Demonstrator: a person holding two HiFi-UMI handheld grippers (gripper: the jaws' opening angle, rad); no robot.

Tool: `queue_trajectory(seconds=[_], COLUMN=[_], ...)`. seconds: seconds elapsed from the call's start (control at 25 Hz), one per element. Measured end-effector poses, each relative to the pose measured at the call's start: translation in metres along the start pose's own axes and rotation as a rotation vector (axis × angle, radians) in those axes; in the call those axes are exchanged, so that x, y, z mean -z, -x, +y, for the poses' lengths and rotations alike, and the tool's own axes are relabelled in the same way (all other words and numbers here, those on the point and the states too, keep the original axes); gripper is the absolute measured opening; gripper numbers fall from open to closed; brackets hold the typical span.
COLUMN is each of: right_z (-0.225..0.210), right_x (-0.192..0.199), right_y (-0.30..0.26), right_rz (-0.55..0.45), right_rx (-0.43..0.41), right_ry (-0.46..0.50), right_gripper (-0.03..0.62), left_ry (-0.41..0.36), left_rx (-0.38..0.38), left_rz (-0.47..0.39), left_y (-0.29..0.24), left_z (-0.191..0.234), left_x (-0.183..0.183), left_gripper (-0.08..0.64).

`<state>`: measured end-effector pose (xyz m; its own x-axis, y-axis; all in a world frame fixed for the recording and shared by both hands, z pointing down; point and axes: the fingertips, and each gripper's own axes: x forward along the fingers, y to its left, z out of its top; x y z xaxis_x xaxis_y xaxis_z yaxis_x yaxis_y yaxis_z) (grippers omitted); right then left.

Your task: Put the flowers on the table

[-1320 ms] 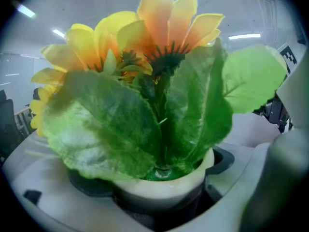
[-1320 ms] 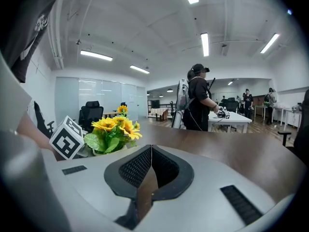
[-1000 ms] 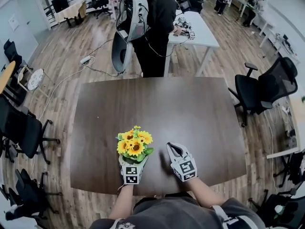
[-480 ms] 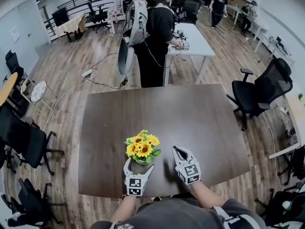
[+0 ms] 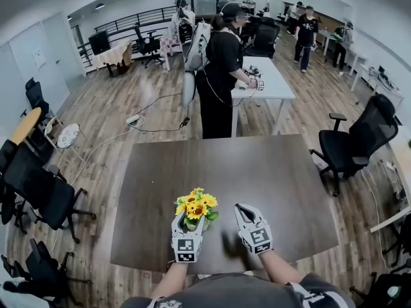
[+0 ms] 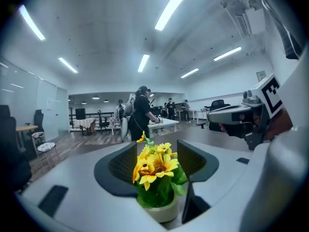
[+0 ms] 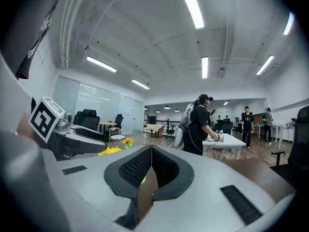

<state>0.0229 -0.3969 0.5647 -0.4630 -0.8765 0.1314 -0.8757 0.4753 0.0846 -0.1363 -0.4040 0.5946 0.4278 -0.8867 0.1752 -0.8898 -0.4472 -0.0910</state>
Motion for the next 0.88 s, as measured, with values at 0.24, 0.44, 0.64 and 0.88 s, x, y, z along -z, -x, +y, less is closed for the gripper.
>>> queue_trajectory(seconds=[0.24, 0.44, 0.64, 0.88], right_z=[0.000, 0.001, -0.004, -0.015], right_x=[-0.022, -0.019, -0.016, -0.016], right_y=[0.013, 0.030, 0.044, 0.060], right_rz=[-0.044, -0.042, -0.012, -0.017], right_rx=[-0.038, -0.028, -0.029, -0.006], right_ry=[0.004, 0.016, 0.013, 0.015], right_gripper=[0.023, 0.023, 0.023, 0.023], left_ry=[0.001, 0.013, 0.016, 0.016], left_rx=[-0.091, -0.077, -0.078, -0.077], left_rz=[-0.012, -0.052, -0.046, -0.039], left_y=[0.009, 0.015, 0.023, 0.026], left_z=[-0.011, -0.026, -0.037, -0.053], left_x=[-0.028, -0.037, -0.051, -0.047], left_gripper=[0.010, 0.008, 0.008, 0.008])
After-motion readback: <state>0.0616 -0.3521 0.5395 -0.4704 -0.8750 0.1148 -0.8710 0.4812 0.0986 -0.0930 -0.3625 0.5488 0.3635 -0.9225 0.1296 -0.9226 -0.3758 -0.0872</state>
